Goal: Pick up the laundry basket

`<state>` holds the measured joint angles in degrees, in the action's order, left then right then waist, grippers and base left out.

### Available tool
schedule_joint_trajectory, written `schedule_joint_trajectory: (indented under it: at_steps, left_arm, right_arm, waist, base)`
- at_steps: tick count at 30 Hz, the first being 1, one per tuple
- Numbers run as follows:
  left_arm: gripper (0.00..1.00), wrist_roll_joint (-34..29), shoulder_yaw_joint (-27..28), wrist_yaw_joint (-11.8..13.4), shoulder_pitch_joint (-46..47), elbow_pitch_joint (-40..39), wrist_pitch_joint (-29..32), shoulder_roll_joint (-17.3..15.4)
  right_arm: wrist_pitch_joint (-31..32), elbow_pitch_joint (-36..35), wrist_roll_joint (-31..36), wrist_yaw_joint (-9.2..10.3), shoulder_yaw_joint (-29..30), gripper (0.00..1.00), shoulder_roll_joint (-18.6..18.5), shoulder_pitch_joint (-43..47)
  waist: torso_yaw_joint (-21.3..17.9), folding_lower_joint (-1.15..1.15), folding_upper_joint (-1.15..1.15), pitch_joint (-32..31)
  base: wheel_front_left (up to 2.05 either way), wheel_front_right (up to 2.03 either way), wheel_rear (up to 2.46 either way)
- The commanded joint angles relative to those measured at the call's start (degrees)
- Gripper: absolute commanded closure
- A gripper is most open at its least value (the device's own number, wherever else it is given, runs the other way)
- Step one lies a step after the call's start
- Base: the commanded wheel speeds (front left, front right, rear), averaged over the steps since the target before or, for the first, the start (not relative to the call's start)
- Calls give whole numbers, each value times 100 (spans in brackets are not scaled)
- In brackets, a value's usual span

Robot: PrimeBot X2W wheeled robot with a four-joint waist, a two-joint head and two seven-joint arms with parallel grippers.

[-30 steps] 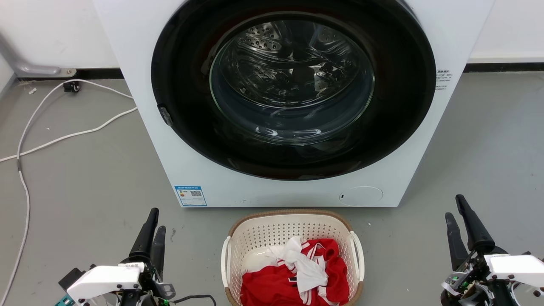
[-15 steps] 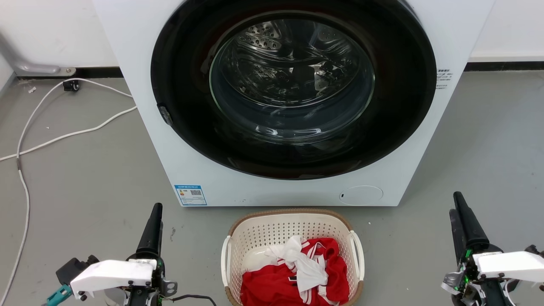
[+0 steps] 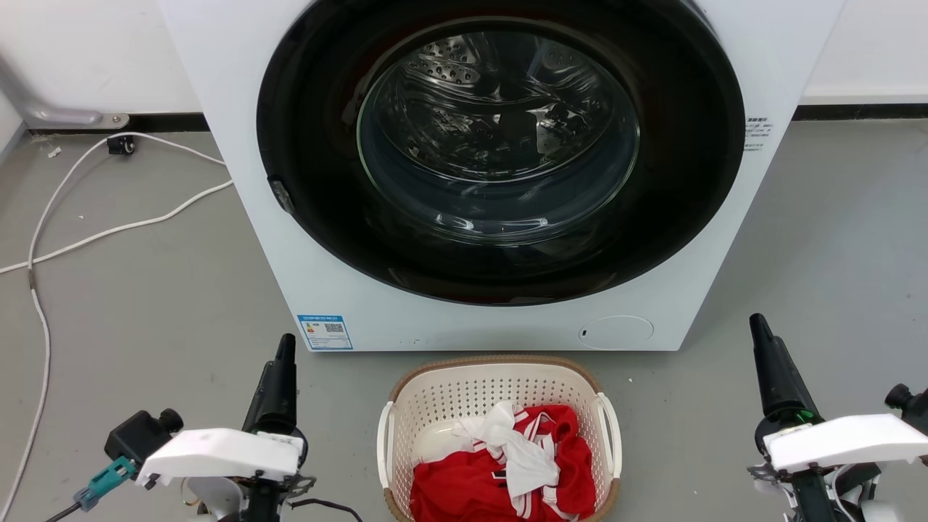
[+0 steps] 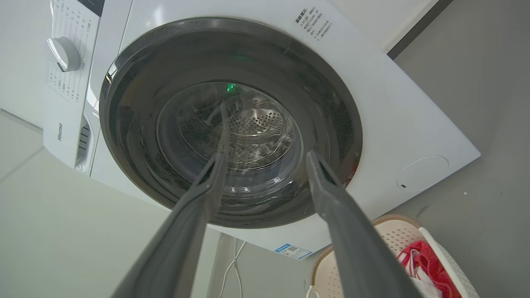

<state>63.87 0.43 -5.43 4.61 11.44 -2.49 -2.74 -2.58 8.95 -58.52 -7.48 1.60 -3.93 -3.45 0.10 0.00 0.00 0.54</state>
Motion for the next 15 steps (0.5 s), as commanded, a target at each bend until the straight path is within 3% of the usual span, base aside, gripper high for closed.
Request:
schedule_joint_trajectory:
  at_steps: [1,15]
  left_arm:
    - [0,-400,-88,56,124,-91,-78,-18]
    - [0,-1889,-401,278,183,3,-344,-19]
  right_arm:
    - [-75,-126,473,-1,-54,0,-62,-38]
    - [-338,-220,2090,-1,-176,0,-22,48]
  waist:
    - [-1,0,0,2]
    - [1,0,0,-10]
  base:
    - [0,0,0]
    - [0,0,0]
